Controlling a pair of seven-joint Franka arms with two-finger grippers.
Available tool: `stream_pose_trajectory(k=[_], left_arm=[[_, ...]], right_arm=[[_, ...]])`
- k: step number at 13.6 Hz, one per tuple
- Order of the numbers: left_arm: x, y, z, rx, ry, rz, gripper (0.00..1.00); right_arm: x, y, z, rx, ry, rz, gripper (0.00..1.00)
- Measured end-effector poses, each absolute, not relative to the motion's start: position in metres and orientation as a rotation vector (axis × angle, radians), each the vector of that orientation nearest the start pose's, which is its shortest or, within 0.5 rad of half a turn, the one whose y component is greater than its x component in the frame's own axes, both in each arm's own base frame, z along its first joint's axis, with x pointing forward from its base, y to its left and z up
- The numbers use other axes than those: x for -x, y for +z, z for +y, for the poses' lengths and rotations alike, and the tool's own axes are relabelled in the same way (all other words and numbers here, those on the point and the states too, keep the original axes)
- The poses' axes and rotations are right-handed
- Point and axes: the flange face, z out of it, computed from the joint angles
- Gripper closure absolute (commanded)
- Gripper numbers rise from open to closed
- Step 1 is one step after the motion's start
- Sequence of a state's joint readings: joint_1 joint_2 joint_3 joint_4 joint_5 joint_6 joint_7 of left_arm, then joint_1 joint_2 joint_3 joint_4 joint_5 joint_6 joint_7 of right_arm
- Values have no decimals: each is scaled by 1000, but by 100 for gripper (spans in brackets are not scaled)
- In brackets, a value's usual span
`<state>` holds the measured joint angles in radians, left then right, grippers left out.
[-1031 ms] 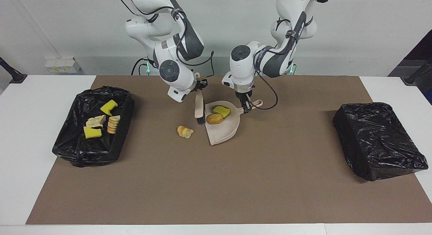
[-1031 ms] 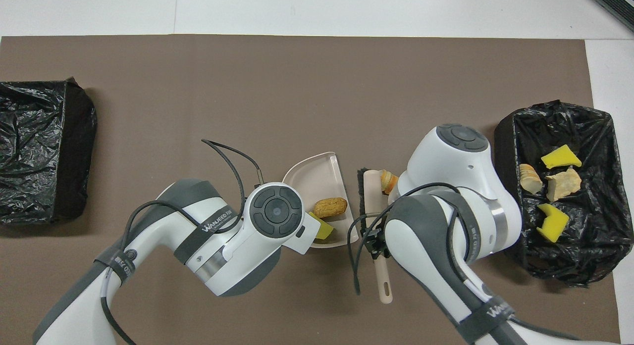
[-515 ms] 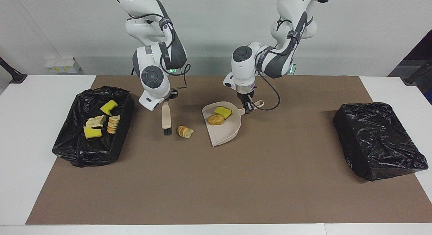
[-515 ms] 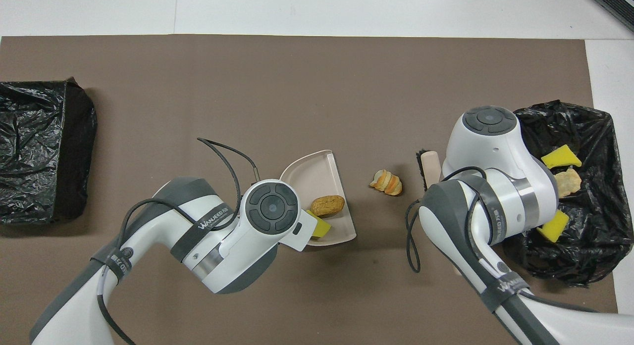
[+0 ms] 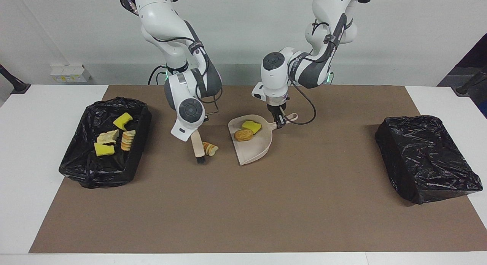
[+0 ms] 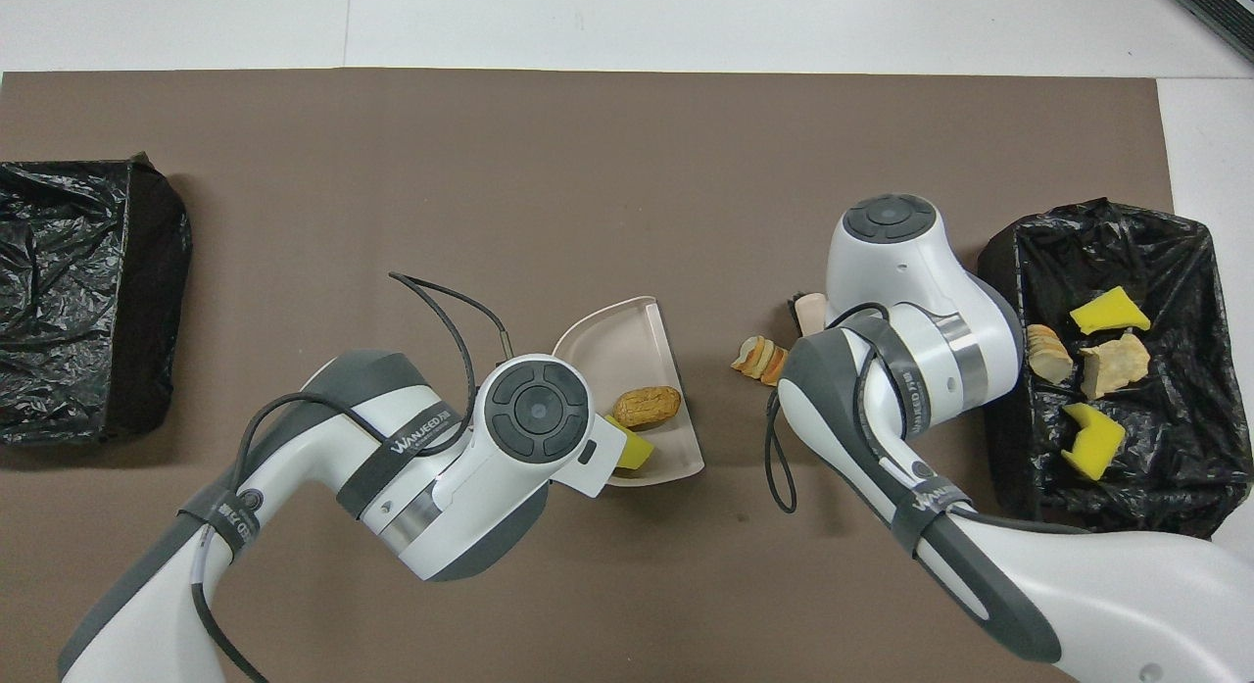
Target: Sweep and dump trash in bin
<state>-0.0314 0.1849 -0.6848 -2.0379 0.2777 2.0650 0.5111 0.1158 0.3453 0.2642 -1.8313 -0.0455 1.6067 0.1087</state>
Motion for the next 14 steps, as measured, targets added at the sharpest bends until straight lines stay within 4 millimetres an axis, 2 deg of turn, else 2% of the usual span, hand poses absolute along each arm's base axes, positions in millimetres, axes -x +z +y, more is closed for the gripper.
stream_pose_trajectory(k=[4, 5, 7, 9, 11, 14], left_arm=[[-441, 364, -353, 2329, 145, 1904, 100], [-441, 364, -353, 2329, 145, 1903, 100], [-441, 364, -353, 2329, 144, 1903, 100], [-441, 364, -353, 2329, 144, 1903, 100], [-441, 364, -353, 2329, 144, 1903, 100], [-443, 364, -351, 2333, 144, 1899, 100]], right_arm=[[-506, 327, 267, 2947, 822, -600, 100], [-502, 328, 280, 2896, 800, -626, 100], [-497, 331, 294, 2794, 796, -616, 100], [-499, 337, 295, 2750, 783, -595, 100], [-505, 350, 287, 2749, 746, -582, 100], [-514, 379, 258, 2757, 723, -524, 100]])
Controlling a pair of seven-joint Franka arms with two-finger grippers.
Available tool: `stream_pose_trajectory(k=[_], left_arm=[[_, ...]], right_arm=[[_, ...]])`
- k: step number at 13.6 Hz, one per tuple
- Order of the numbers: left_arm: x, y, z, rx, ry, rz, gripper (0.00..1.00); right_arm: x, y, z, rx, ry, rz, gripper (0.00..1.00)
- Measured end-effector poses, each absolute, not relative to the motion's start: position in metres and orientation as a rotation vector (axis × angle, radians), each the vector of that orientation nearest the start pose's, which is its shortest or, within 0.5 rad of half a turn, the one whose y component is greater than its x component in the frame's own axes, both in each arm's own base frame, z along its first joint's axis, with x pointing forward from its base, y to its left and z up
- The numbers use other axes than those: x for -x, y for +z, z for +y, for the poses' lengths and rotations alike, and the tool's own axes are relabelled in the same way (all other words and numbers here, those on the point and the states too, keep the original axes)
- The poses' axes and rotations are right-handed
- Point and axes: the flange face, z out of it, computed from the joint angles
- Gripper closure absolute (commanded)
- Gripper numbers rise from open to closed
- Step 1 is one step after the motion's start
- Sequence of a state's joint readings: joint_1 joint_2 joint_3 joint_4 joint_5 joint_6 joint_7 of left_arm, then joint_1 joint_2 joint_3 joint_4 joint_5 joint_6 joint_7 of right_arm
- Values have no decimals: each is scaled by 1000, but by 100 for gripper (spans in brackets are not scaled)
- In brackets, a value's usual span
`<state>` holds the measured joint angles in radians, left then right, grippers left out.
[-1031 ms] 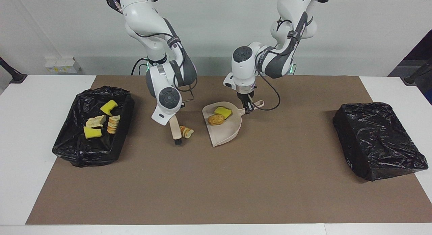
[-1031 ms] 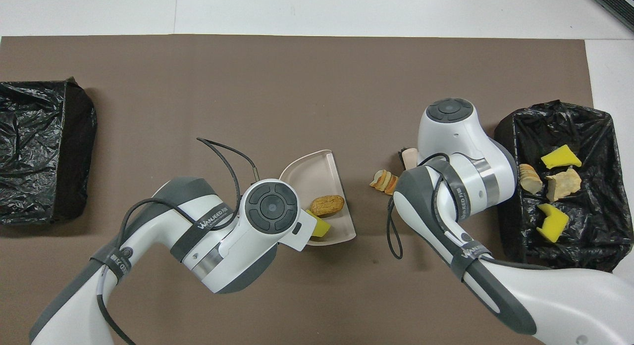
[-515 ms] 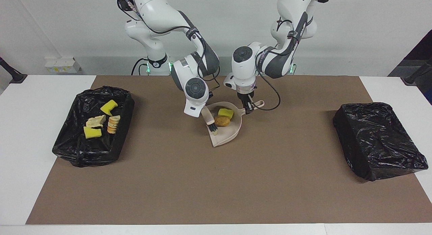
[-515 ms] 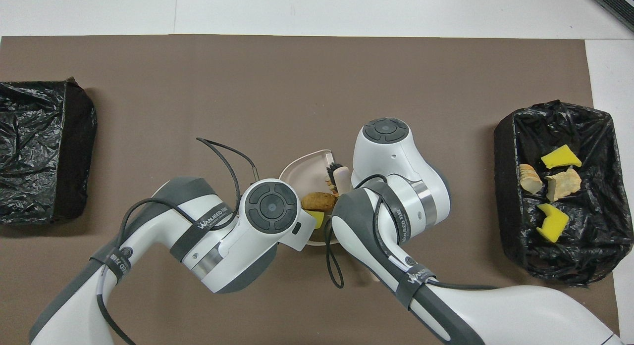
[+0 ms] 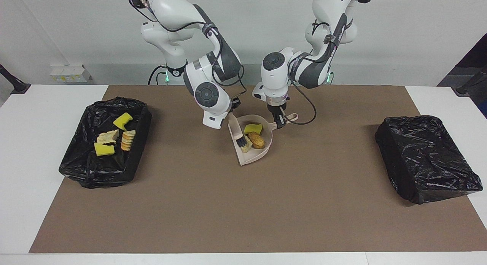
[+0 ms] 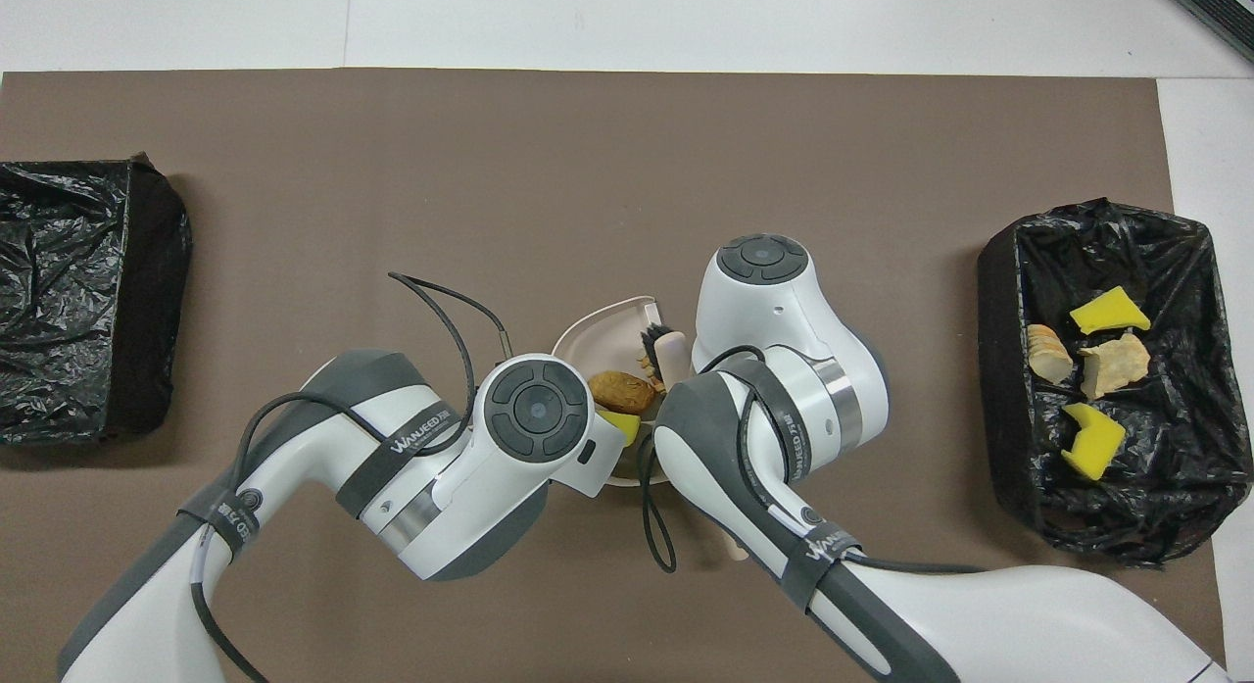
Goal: Sweep and dump trash in bin
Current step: 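Sweep the last bread piece into the dustpan with the right gripper, then carry the loaded dustpan with the left gripper toward the far bin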
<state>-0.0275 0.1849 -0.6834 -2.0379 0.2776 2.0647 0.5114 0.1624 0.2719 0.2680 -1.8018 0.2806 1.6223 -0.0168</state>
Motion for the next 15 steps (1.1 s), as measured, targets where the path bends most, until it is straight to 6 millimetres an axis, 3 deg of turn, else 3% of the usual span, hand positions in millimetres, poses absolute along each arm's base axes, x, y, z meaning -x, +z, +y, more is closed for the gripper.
stream_pose_trajectory(k=[6, 8, 10, 12, 15], left_arm=[[-459, 369, -331, 2267, 147, 1973, 100], [-466, 380, -317, 2223, 141, 1993, 100], [-470, 396, -301, 2202, 152, 2006, 100], [-480, 419, -267, 2205, 164, 2034, 100], [-497, 467, -182, 2245, 159, 2043, 100]], right_arm=[[-512, 444, 199, 2763, 763, -439, 100], [-513, 464, 172, 2797, 808, -416, 100], [-514, 470, 154, 2833, 856, -403, 100], [-511, 468, 144, 2865, 920, -391, 100], [-508, 467, 141, 2892, 968, -321, 100]])
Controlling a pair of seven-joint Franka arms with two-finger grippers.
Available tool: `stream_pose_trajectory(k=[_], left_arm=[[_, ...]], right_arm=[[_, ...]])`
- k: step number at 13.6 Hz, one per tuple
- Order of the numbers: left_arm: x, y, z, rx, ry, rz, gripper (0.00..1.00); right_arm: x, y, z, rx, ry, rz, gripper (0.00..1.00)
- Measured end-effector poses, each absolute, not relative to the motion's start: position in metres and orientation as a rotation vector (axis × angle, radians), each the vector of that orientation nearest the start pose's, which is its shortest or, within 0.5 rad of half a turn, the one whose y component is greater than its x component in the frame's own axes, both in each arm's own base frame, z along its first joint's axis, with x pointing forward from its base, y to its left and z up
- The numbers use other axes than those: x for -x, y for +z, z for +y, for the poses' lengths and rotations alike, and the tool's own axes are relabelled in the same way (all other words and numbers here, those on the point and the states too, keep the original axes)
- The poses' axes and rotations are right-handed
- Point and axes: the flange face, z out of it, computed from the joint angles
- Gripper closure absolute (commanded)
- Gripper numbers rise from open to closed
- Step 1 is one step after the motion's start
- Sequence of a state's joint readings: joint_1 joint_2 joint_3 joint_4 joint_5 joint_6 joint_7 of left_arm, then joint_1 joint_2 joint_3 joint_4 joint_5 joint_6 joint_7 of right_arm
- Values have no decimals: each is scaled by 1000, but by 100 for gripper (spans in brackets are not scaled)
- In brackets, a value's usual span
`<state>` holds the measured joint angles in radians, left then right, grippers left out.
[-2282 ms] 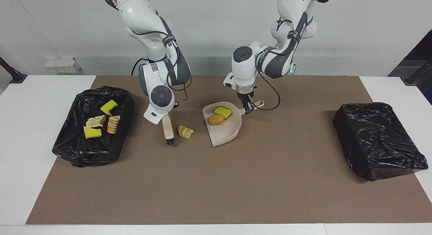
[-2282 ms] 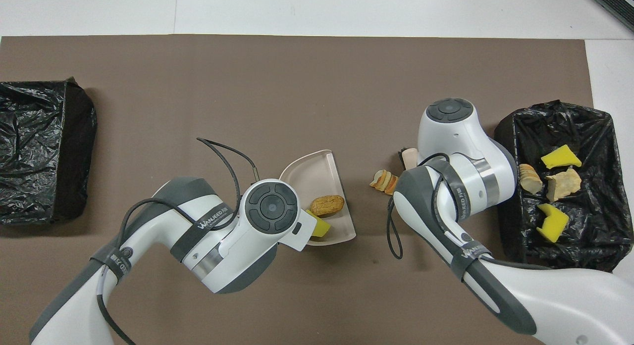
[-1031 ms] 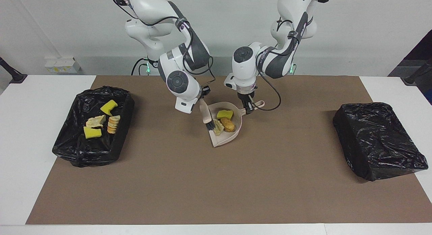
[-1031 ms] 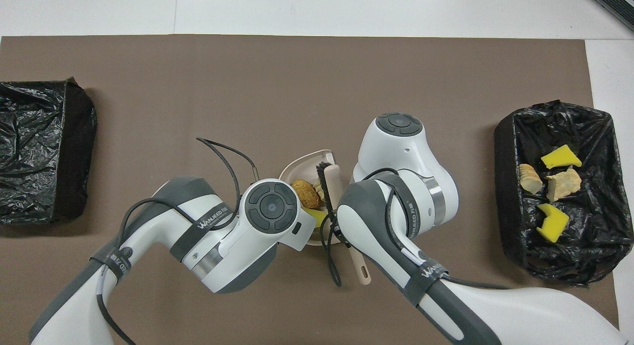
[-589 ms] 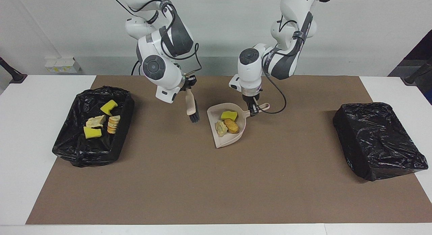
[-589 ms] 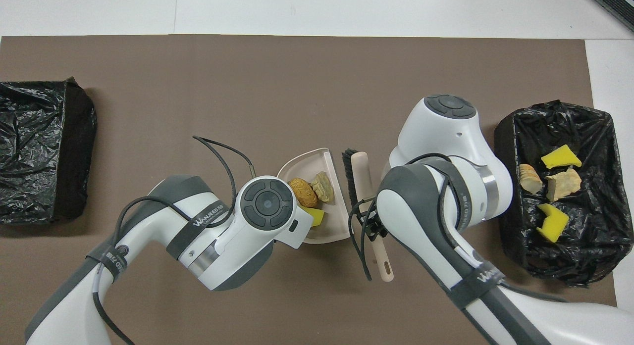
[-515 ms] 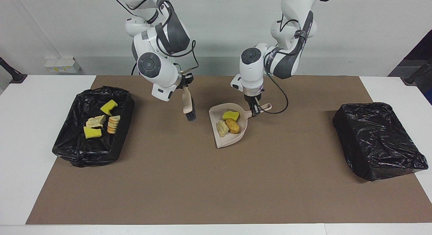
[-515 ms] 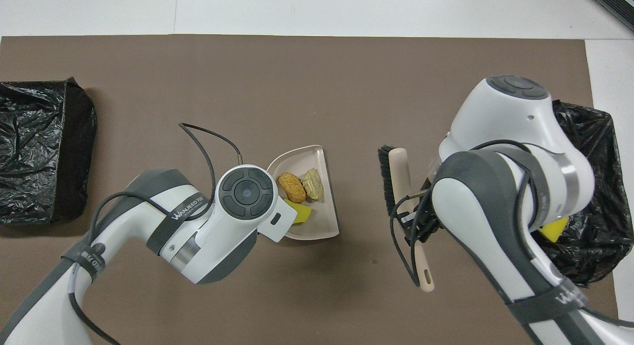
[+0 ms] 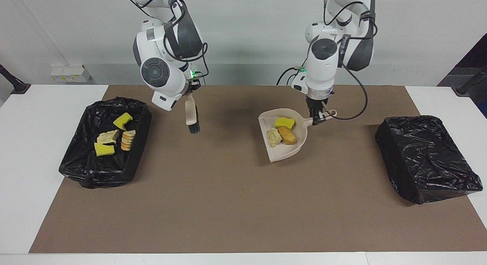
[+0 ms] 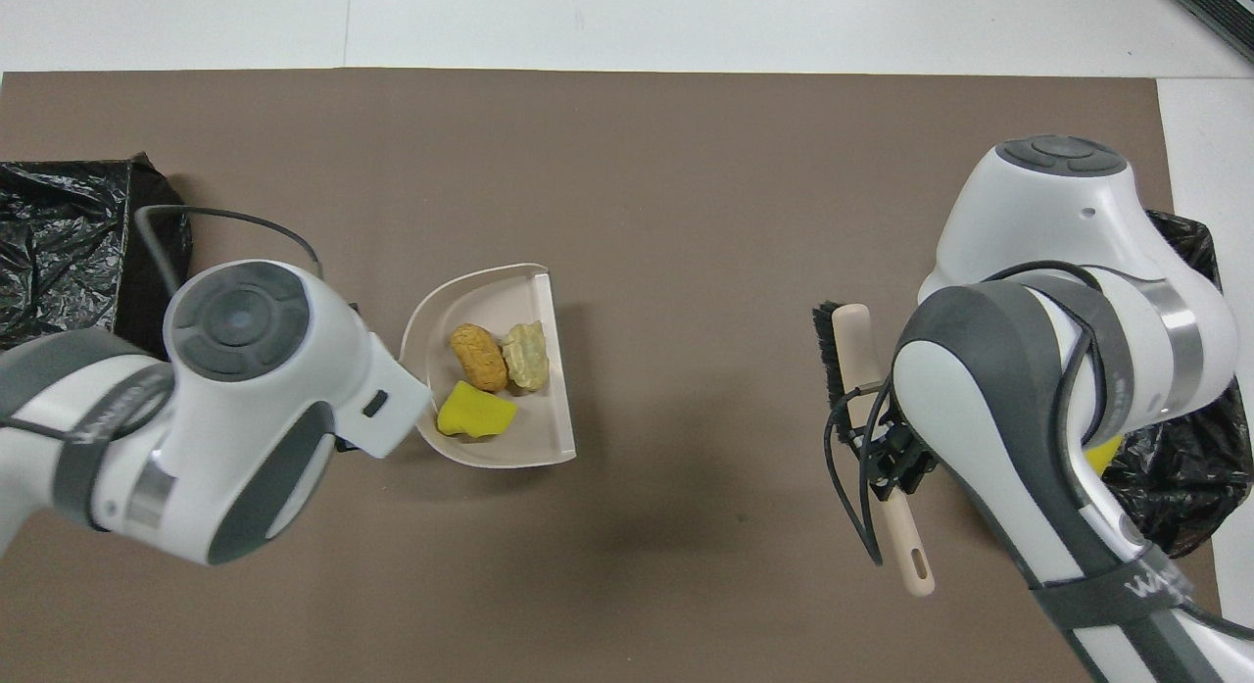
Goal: Sweep and dump trash in bin
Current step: 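Carry the loaded dustpan with the left gripper toward the far bin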
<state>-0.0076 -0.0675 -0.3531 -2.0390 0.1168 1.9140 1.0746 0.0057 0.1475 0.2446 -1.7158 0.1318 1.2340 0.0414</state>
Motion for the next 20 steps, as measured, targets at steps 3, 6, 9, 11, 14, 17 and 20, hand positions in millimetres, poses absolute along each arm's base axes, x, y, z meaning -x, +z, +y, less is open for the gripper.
stream_pose_trajectory(k=[3, 6, 9, 11, 14, 17, 20], left_arm=[[-504, 504, -92, 2233, 137, 2091, 100], [-507, 540, -10, 2284, 72, 2038, 100], [-508, 567, 65, 2345, -48, 2039, 100], [-510, 583, 120, 2361, -81, 2040, 100], [-525, 607, 179, 2369, -80, 1972, 100], [-542, 615, 237, 2318, -29, 1944, 100], [-566, 611, 288, 2225, 56, 1924, 100]], right_arm=[[-502, 465, 154, 2923, 995, -249, 100], [-482, 459, 178, 2936, 1026, -230, 100], [-450, 448, 209, 2917, 971, -258, 100], [-425, 444, 228, 2905, 964, -299, 100], [-399, 427, 266, 2935, 944, -352, 100], [-384, 397, 298, 2932, 911, -312, 100], [-376, 357, 333, 2928, 921, -233, 100]])
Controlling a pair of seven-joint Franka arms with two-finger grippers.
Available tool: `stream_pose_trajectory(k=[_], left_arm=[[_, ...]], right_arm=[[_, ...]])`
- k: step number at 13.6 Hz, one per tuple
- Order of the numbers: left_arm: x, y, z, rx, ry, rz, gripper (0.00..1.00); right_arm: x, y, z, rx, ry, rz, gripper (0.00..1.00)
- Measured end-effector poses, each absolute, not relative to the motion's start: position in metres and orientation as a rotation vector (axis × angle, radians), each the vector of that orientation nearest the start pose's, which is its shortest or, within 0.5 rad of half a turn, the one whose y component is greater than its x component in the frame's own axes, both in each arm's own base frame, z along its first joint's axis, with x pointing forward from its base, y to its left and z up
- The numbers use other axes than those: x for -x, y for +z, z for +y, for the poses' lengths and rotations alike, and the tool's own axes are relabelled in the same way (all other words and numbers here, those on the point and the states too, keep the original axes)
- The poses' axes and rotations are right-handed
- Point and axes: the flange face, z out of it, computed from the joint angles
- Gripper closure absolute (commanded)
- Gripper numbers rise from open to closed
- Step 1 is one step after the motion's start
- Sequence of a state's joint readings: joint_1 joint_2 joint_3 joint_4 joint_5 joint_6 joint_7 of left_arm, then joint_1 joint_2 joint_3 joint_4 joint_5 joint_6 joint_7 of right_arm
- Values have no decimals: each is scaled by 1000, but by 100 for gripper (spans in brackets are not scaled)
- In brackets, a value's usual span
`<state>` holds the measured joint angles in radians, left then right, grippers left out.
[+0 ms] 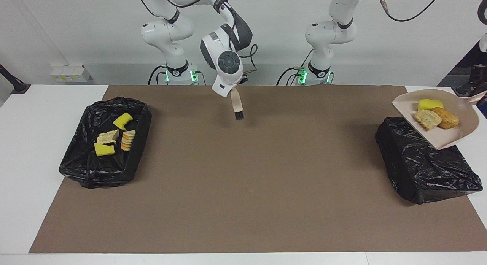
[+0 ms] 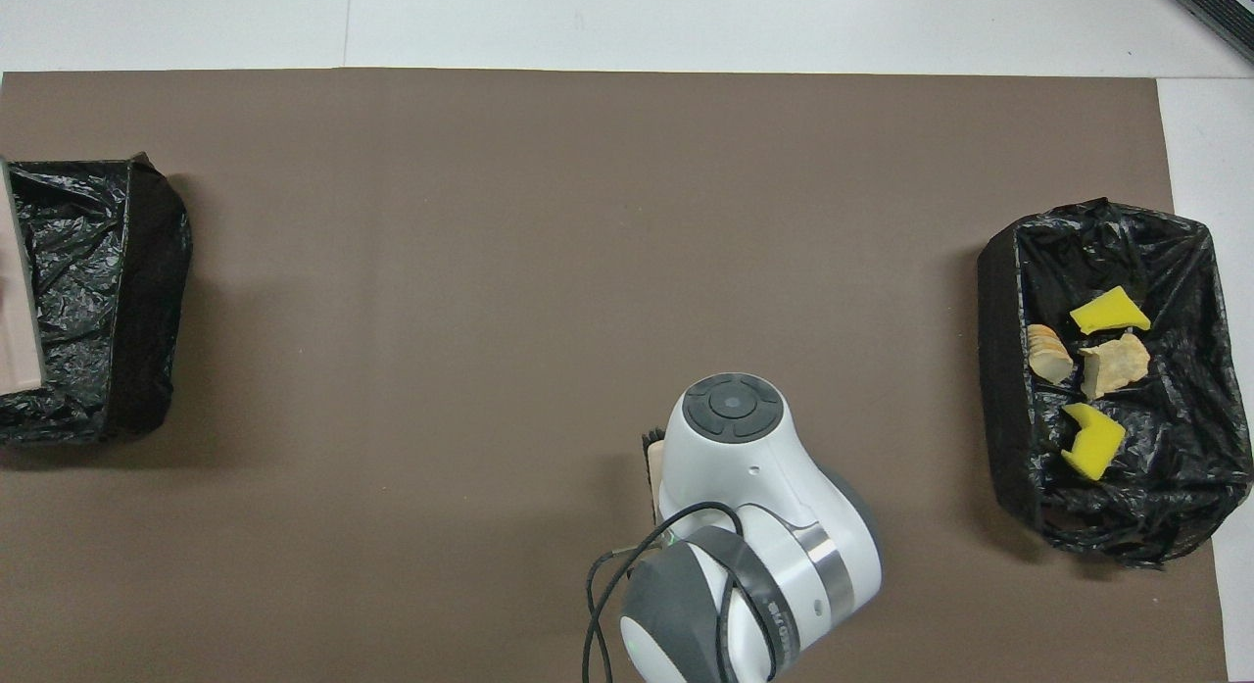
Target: Sweep and dump trash in bin
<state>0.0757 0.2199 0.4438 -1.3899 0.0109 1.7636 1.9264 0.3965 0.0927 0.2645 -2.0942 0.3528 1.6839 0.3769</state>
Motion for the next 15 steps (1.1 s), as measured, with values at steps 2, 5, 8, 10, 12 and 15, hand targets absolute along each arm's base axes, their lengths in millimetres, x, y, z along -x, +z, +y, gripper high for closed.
stream_pose_trajectory(k=[2, 5, 8, 10, 12, 15], left_arm=[[-580, 600, 302, 2156, 148, 1893, 100], [-593, 581, 309, 2050, 335, 1889, 100], [-598, 563, 306, 1955, 549, 1907, 100], [-603, 554, 298, 1898, 641, 1900, 100], [-609, 553, 287, 1862, 706, 1861, 100], [-612, 557, 282, 1805, 783, 1824, 100]], right_arm=[[-373, 331, 346, 2923, 970, -218, 100], [-367, 313, 356, 2904, 1059, -234, 100], [-365, 318, 357, 2854, 1127, -209, 100], [-367, 321, 359, 2831, 1133, -174, 100], [-370, 321, 368, 2849, 1144, -90, 100], [-377, 306, 387, 2851, 1179, -66, 100]])
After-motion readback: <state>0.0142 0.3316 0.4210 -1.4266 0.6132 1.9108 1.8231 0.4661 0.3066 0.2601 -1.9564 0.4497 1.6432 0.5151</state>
